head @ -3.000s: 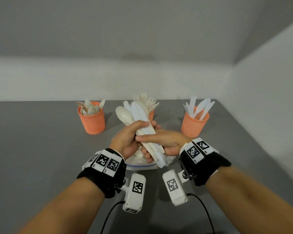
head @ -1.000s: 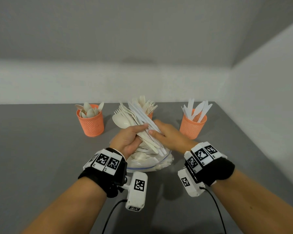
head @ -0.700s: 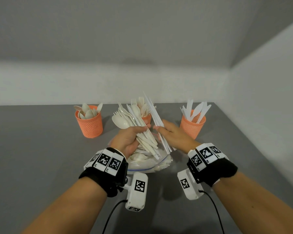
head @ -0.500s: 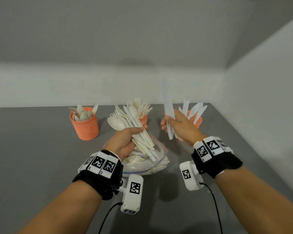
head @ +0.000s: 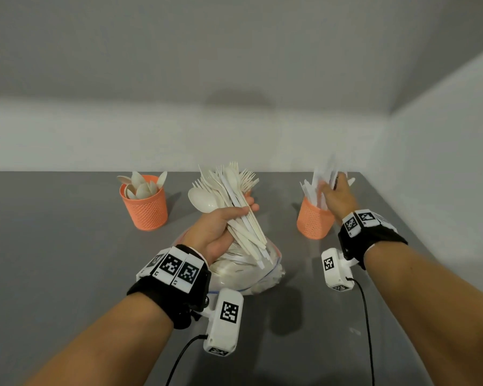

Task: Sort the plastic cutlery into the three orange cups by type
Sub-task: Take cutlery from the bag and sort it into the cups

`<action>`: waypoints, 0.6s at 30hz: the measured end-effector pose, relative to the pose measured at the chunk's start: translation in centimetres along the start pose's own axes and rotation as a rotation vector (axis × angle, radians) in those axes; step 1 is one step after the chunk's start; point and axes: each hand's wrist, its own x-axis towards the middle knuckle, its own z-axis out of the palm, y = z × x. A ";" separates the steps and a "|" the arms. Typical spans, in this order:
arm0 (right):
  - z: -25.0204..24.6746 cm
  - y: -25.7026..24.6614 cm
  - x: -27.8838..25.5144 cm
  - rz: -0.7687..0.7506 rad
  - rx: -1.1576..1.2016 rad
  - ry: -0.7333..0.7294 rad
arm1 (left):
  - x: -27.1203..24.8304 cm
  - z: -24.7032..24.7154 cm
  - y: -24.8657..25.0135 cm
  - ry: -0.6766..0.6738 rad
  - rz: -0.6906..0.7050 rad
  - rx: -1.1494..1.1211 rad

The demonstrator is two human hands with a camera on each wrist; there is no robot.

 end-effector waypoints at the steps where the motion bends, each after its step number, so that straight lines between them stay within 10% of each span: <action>1: 0.0 0.0 0.0 0.008 -0.016 -0.002 | 0.0 0.0 0.1 0.002 0.010 0.012; 8: 0.4 -4.0 -3.6 -0.582 -0.089 0.196 | 0.2 0.2 0.3 0.045 0.040 -0.084; 14: 2.7 -5.6 -9.7 -0.109 -0.015 -0.857 | 0.3 0.1 0.5 0.067 0.107 -0.251; 18: 3.7 -4.9 -10.8 0.042 0.272 -0.990 | 0.0 0.0 0.7 0.011 0.127 -0.271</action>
